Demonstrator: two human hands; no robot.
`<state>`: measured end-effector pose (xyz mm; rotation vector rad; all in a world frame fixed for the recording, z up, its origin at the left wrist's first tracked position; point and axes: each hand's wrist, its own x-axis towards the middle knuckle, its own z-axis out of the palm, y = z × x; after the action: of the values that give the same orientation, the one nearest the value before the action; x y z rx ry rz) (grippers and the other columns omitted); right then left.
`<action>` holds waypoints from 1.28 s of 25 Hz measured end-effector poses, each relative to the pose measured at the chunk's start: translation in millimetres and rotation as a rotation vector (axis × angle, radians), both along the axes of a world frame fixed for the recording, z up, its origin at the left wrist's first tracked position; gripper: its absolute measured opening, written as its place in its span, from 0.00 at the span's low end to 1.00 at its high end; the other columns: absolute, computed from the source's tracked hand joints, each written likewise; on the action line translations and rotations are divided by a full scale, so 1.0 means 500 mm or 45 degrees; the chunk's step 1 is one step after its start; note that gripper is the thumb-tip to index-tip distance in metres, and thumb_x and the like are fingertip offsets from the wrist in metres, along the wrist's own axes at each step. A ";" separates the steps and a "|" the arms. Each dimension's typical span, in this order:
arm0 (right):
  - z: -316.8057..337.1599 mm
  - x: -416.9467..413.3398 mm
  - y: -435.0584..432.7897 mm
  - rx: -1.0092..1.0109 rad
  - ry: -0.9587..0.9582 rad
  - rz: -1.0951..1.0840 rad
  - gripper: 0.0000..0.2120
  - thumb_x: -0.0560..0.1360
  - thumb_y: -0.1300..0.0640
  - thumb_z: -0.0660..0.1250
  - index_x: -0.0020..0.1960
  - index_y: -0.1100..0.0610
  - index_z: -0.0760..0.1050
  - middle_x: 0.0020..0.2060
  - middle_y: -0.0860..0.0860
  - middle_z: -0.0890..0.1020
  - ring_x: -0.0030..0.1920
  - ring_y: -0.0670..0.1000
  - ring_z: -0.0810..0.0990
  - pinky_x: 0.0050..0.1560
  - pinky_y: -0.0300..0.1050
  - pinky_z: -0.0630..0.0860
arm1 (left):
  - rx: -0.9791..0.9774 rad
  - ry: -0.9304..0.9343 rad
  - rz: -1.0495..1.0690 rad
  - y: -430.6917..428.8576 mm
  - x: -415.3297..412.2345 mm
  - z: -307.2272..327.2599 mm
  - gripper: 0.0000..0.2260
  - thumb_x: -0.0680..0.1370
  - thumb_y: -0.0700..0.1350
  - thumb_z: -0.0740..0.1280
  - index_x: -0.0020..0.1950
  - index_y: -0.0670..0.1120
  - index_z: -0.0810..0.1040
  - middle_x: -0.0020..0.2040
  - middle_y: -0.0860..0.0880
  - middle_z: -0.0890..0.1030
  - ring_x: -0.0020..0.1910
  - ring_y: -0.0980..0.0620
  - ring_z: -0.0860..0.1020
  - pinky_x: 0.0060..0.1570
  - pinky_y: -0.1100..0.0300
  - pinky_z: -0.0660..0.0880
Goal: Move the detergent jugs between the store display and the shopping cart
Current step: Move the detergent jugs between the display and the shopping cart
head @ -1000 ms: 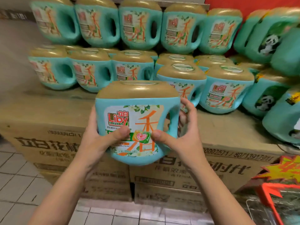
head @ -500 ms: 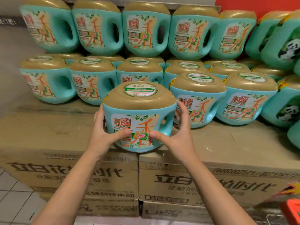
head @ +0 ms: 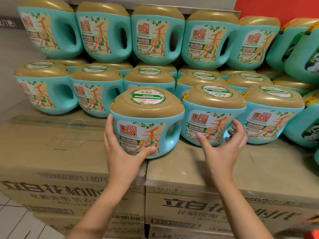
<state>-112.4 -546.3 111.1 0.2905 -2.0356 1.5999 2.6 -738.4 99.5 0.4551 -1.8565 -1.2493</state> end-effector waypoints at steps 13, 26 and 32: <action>-0.038 -0.078 0.030 0.192 -0.117 0.008 0.41 0.64 0.50 0.79 0.70 0.60 0.64 0.64 0.55 0.73 0.65 0.54 0.69 0.64 0.46 0.67 | -0.035 -0.027 0.098 -0.034 -0.096 0.005 0.58 0.59 0.47 0.83 0.78 0.62 0.48 0.75 0.47 0.55 0.60 0.85 0.54 0.59 0.80 0.56; -0.025 -0.042 0.047 0.103 -0.073 0.059 0.27 0.70 0.58 0.75 0.65 0.62 0.69 0.59 0.54 0.74 0.60 0.54 0.73 0.61 0.41 0.69 | -0.012 0.018 0.251 0.007 -0.052 -0.004 0.35 0.72 0.39 0.75 0.74 0.46 0.62 0.68 0.45 0.71 0.64 0.53 0.73 0.67 0.51 0.70; -0.059 0.134 0.163 -0.176 -0.210 0.154 0.11 0.74 0.68 0.68 0.48 0.53 0.78 0.38 0.49 0.81 0.38 0.43 0.77 0.43 0.31 0.74 | 0.168 0.083 -0.137 0.102 0.077 -0.017 0.11 0.77 0.40 0.68 0.49 0.58 0.80 0.46 0.55 0.82 0.43 0.62 0.78 0.47 0.71 0.74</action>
<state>-45.2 -464.6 81.9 0.2414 -2.0482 1.8850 40.9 -687.5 91.0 0.3845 -1.7703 -1.4488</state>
